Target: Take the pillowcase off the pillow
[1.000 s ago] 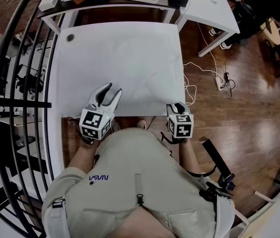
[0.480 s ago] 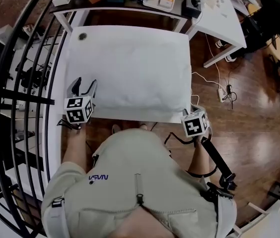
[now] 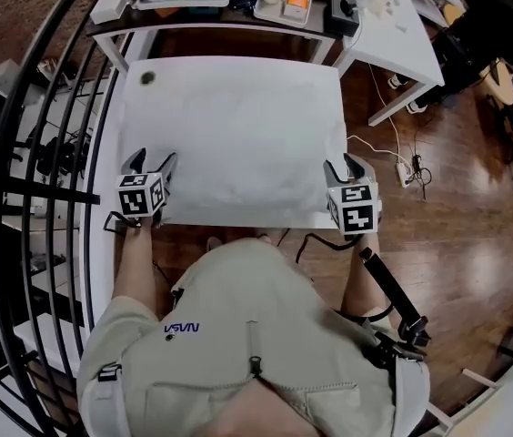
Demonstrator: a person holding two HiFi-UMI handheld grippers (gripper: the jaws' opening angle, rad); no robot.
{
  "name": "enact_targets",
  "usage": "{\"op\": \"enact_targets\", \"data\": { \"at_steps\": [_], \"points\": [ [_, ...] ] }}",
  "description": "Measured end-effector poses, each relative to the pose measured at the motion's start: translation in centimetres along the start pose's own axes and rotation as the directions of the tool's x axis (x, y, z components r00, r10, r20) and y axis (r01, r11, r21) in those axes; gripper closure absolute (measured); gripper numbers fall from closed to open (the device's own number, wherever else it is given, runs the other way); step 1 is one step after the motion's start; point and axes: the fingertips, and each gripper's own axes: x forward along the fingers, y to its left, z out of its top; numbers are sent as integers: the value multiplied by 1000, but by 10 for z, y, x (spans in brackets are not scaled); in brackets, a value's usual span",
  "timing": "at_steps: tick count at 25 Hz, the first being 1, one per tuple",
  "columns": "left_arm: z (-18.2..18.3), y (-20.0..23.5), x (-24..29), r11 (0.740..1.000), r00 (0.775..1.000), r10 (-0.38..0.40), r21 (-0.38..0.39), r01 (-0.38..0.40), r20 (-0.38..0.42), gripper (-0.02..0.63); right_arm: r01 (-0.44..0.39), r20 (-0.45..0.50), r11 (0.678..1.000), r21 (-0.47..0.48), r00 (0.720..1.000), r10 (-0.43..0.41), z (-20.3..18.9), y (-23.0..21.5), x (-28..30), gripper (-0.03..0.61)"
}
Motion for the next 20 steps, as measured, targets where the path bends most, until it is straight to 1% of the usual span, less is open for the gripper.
{"op": "enact_targets", "data": {
  "at_steps": [1, 2, 3, 4, 5, 6, 7, 8, 9, 10, 12, 14, 17, 20],
  "points": [
    [-4, 0, 6, 1000, 1000, -14, -12, 14, -15, 287, -62, 31, 997, 34, 998, 61, 6, 8, 15, 388],
    [-8, -1, 12, 1000, 999, -25, -18, 25, -27, 287, -103, 39, 993, 57, 994, 101, 8, 14, 31, 370],
    [-10, -2, 16, 999, 999, -34, -20, 33, -33, 289, -121, 29, 990, 67, 992, 119, 8, 18, 48, 348],
    [-11, -3, 19, 999, 999, -40, -17, 40, -31, 310, -126, 10, 990, 69, 992, 125, 7, 22, 64, 328],
    [-10, -3, 20, 999, 999, -43, -12, 43, -21, 348, -130, -10, 989, 71, 991, 131, 4, 25, 79, 328],
    [-7, -3, 19, 999, 999, -41, -5, 41, -4, 404, -138, -25, 987, 79, 990, 140, 1, 29, 91, 333],
    [-3, -4, 19, 999, 999, -35, 2, 35, 14, 480, -145, -33, 985, 92, 988, 148, -2, 34, 99, 388],
    [1, -5, 18, 1000, 999, -30, 9, 30, 32, 567, -144, -34, 984, 107, 988, 148, -4, 37, 103, 461],
    [5, -6, 17, 1000, 999, -28, 14, 27, 46, 597, -130, -26, 984, 118, 991, 134, -4, 39, 102, 515],
    [10, -8, 17, 999, 998, -27, 19, 26, 60, 600, -107, -11, 986, 125, 994, 109, -1, 38, 100, 552],
    [23, -7, 15, 999, 995, -21, 29, 18, 98, 601, -60, 41, 987, 149, 998, 55, 11, 30, 90, 563],
    [40, -7, 9, 1000, 988, -12, 28, 7, 155, 602, -30, 105, 983, 183, 994, 11, 26, 21, 76, 566],
    [70, -14, -1, 1000, 970, -16, 24, 10, 243, 603, 30, 184, 979, 203, 980, -69, 45, 5, 57, 568],
    [94, -29, -5, 998, 951, -51, 57, 36, 305, 603, 96, 238, 969, 226, 960, -150, 56, -9, 37, 568]
  ]
}}
